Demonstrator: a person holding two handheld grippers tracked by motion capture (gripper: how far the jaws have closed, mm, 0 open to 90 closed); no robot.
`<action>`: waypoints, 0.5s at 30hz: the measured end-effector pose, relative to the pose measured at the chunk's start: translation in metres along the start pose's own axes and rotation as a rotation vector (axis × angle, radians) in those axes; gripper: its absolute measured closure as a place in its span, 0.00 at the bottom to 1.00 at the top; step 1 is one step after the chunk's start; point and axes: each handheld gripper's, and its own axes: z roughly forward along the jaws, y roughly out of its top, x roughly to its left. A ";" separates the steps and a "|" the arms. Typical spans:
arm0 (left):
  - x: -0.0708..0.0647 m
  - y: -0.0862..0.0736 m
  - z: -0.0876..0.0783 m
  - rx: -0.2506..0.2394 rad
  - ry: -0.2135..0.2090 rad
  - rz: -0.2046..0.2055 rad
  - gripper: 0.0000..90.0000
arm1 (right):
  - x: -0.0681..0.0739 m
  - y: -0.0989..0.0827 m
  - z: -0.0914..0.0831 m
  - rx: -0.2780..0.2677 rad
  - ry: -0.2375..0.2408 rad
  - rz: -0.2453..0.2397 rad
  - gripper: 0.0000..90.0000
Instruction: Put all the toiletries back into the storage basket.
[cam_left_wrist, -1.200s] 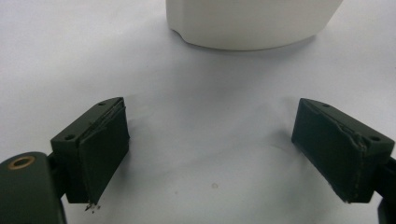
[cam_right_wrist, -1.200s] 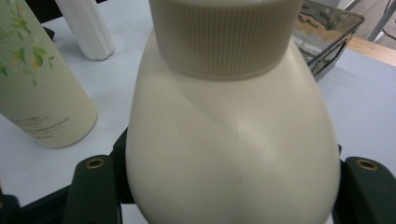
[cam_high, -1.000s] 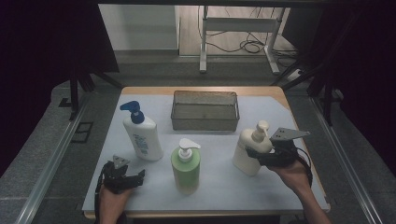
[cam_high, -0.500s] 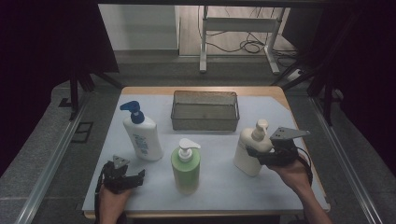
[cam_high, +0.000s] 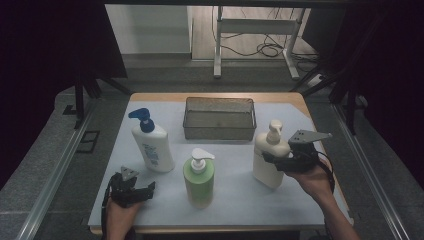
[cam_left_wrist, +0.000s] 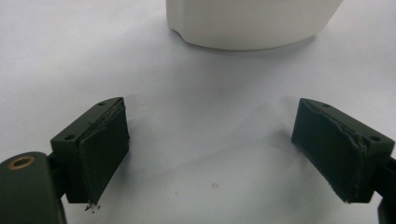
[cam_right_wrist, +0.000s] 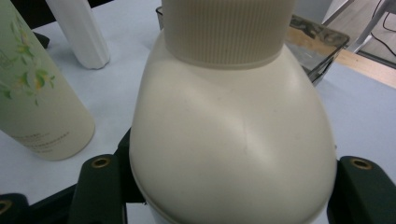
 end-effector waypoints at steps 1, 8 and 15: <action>0.000 0.000 0.000 0.000 0.000 0.001 0.12 | 0.000 0.003 0.000 -0.003 -0.001 -0.002 0.42; 0.000 0.000 0.000 0.000 0.000 0.001 0.12 | 0.001 0.019 0.001 -0.028 -0.017 -0.007 0.42; 0.000 0.000 0.000 0.000 0.000 0.000 0.12 | 0.000 0.036 0.004 -0.034 -0.020 -0.006 0.42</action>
